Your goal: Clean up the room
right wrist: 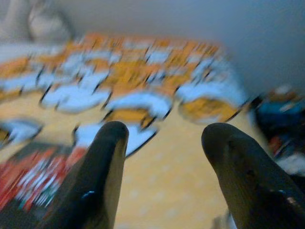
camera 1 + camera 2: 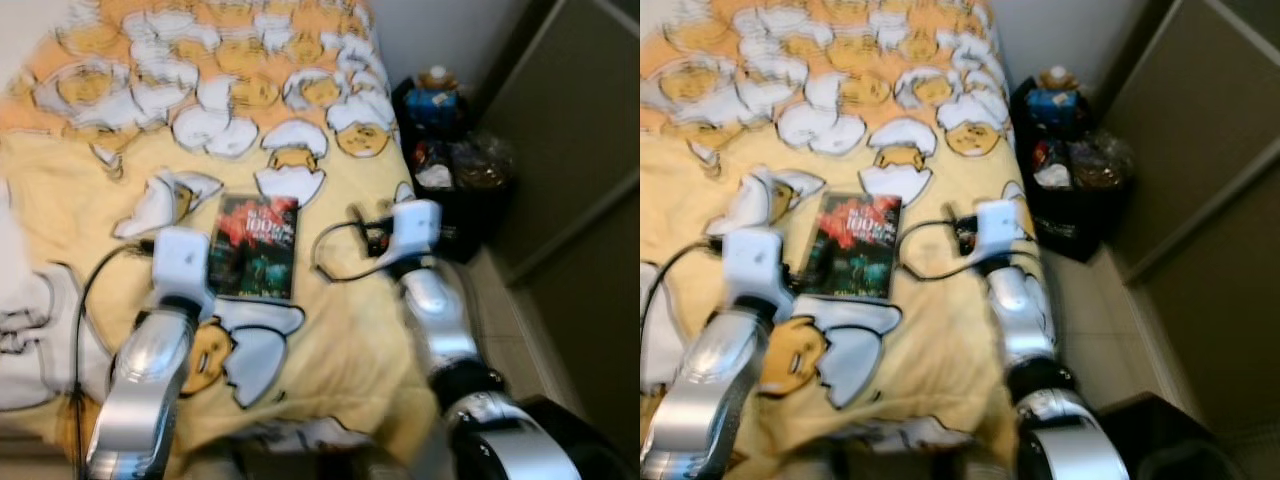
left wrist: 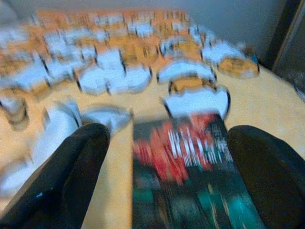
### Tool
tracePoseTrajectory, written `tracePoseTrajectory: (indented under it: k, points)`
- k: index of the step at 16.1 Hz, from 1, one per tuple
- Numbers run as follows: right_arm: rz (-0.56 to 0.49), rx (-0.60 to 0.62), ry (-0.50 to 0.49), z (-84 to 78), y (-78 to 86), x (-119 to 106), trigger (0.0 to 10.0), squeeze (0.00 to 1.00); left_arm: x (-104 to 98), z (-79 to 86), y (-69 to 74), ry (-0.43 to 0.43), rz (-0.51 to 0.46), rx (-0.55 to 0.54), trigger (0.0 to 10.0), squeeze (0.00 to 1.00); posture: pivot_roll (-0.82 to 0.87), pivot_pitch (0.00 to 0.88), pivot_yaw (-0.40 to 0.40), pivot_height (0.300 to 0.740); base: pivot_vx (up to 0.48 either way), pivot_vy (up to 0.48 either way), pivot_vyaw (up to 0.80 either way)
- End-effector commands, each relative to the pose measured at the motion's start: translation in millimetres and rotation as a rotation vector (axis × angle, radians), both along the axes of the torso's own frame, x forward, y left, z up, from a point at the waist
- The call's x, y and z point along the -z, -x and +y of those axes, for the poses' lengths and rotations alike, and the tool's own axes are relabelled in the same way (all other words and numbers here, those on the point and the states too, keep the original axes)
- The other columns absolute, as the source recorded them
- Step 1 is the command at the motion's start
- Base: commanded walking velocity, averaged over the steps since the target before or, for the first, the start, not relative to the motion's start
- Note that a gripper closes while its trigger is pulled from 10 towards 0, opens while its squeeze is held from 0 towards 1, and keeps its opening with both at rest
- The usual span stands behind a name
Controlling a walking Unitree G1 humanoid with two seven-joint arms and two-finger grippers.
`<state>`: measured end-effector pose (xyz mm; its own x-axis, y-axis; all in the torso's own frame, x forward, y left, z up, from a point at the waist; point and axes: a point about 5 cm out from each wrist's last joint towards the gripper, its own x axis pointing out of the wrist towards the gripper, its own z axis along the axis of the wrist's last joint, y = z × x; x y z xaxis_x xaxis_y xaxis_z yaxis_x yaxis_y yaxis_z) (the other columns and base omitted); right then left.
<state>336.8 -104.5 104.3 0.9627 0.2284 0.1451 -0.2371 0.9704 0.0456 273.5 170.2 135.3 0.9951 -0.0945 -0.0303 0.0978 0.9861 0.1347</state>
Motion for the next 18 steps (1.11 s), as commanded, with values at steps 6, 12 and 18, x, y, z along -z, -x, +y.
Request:
tracePoseTrajectory:
  k: [6,12,18]
  points:
    - [0.064,0.181,0.019,-36.1,33.9,29.3,10.0,1.00,19.6,14.9,-15.8,0.009,0.060,-0.014,10.0,0.00,0.06,0.000,-0.013,0.740,0.000,0.080,0.00]
    - [0.099,0.134,0.016,-15.4,33.6,33.1,10.0,1.00,17.6,22.4,-16.5,-0.071,0.051,0.007,10.0,0.00,0.11,0.000,0.004,0.740,0.000,0.240,-0.37]
    - [0.110,0.076,0.020,0.6,38.2,37.3,10.0,0.00,33.8,15.0,-31.5,-0.055,0.146,0.075,10.0,0.00,0.11,0.000,0.009,0.740,0.000,0.000,0.00]
